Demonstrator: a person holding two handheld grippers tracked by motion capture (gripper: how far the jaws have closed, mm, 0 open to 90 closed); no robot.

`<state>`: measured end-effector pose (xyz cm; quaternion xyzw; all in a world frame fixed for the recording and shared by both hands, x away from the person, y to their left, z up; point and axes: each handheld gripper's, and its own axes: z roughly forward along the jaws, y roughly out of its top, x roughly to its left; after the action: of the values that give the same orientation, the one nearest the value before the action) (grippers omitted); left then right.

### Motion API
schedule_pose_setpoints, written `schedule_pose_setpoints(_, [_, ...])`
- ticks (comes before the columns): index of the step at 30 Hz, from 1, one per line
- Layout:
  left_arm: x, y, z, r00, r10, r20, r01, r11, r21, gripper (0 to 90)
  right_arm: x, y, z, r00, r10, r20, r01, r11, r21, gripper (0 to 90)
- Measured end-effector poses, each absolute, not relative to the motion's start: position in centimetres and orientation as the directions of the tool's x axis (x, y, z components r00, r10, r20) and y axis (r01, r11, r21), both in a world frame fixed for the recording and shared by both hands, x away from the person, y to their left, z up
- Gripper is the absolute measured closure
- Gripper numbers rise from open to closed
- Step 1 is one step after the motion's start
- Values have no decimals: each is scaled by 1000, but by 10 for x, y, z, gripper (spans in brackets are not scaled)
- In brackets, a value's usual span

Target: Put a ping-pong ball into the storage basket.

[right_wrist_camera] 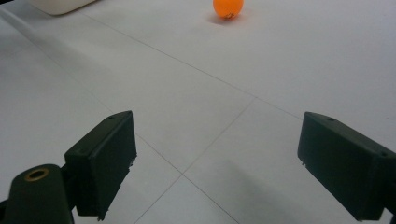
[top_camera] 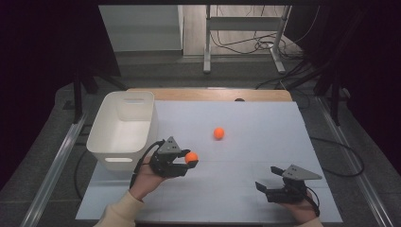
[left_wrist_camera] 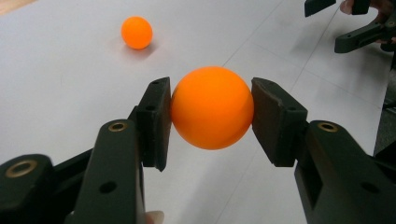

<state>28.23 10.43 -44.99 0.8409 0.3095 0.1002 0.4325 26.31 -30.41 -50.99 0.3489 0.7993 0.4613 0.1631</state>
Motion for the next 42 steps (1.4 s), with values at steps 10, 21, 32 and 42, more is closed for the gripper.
schedule_pose_setpoints(10, [280,109,-430,774,628,-82,404,-390,827,501,263,-305,-508,-702,709,63,403,323,856,121])
schedule_pose_setpoints(21, [285,111,-415,760,644,-83,388,-347,854,501,264,-303,-508,-712,699,62,395,327,858,121])
schedule_pose_setpoints(32, [288,114,-402,752,653,-85,373,-316,872,500,264,-303,-508,-712,699,60,394,329,858,121])
schedule_pose_setpoints(42, [293,119,-390,742,666,-74,360,-304,882,500,264,-303,-508,-712,700,62,396,327,858,121])
